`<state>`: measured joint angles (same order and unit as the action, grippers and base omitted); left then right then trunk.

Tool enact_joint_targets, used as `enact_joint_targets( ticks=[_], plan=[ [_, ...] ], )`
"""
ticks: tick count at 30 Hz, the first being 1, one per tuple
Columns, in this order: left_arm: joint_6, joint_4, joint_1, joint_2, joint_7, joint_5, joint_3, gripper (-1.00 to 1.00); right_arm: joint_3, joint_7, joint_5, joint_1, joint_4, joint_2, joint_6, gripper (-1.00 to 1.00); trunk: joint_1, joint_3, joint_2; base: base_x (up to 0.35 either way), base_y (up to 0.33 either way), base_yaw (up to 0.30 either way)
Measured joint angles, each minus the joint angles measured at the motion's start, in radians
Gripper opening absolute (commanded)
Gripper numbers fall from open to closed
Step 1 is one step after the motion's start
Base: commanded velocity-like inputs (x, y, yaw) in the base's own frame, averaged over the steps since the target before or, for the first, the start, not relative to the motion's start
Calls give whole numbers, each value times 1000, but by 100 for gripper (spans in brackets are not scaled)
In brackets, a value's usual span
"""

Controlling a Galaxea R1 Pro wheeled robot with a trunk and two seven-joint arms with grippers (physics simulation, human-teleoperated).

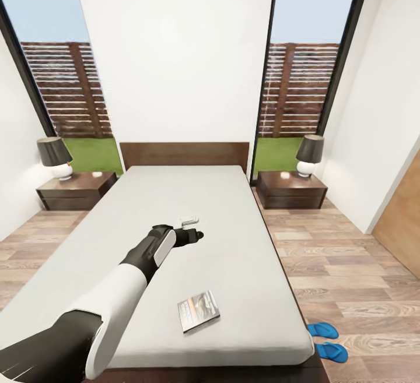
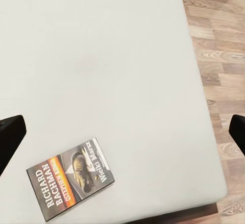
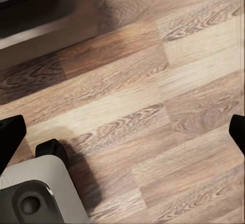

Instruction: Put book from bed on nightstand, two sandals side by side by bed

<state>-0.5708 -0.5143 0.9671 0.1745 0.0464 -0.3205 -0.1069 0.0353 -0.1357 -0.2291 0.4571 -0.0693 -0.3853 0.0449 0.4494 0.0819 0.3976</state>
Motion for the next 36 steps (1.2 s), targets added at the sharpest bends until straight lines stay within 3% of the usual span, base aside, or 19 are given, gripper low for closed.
enact_joint_targets(
  ticks=[8,15,36],
  plan=[
    [-1,1,0,0,4,-1,0,100,-3,0,-1,0,-2,-1,-15,100,0,12,0,0,0,0],
    [-2,9,0,0,7,-44,-1,100,-2,2,-5,-1,-6,1,-135,100,0,23,0,0,0,0],
    [-2,17,0,0,11,-51,-12,100,-3,2,-3,-1,-7,4,-154,100,0,56,0,0,0,0]
  ],
)
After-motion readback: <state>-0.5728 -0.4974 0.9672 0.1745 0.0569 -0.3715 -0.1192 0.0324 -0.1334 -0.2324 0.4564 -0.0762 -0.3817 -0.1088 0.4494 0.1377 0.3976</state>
